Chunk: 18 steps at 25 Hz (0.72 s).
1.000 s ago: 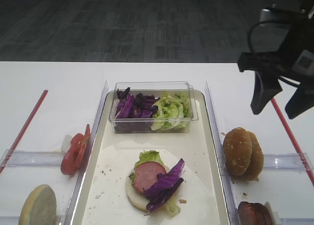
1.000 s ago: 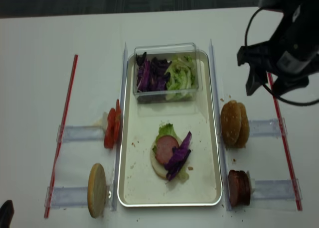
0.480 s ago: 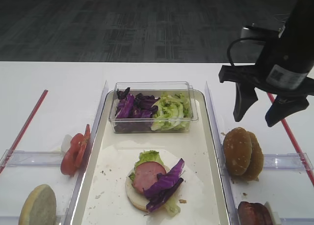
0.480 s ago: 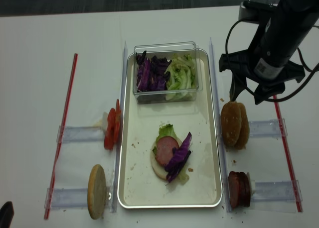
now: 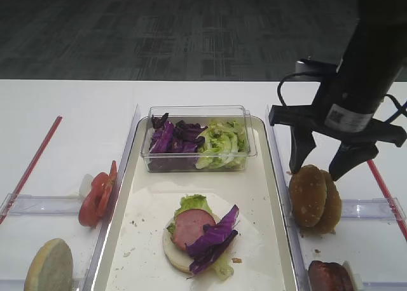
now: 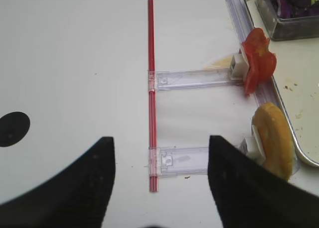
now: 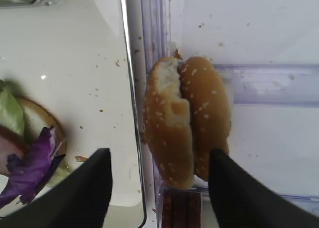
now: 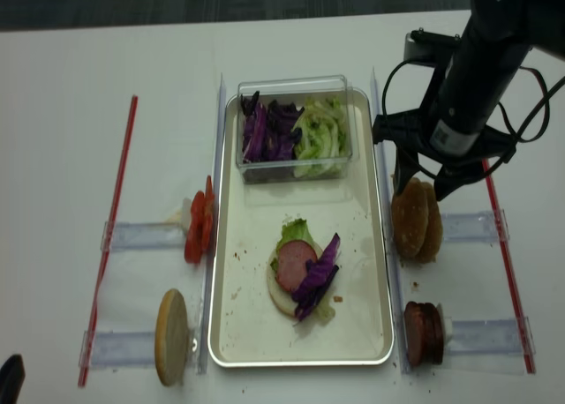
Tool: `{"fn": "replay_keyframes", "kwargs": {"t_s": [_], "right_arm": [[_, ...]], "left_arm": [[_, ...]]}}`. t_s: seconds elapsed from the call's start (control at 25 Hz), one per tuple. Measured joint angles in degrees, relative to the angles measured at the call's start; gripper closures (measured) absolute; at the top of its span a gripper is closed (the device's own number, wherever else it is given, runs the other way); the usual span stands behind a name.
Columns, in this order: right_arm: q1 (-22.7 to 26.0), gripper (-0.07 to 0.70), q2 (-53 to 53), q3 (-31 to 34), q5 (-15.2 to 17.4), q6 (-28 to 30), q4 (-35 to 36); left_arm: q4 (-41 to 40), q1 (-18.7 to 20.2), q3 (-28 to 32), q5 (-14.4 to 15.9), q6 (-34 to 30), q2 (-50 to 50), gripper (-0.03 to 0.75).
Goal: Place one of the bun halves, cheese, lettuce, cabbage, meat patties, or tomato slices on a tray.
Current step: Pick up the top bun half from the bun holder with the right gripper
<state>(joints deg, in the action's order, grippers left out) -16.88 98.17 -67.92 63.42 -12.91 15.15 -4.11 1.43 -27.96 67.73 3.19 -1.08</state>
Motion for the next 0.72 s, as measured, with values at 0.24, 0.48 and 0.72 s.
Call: {"fn": "replay_keyframes", "kwargs": {"t_s": [0.24, 0.48, 0.72], "right_arm": [[0.0, 0.194, 1.8, 0.0, -0.4, 0.5, 0.8], [0.0, 0.195, 2.8, 0.0, -1.4, 1.8, 3.1], [0.0, 0.195, 3.3, 0.0, -2.1, 2.4, 4.1]], "left_arm": [[0.0, 0.0, 0.0, 0.0, 0.0, 0.0, 0.298], [0.0, 0.0, 0.0, 0.0, 0.0, 0.0, 0.298], [0.0, 0.0, 0.0, 0.0, 0.0, 0.0, 0.298]]}}
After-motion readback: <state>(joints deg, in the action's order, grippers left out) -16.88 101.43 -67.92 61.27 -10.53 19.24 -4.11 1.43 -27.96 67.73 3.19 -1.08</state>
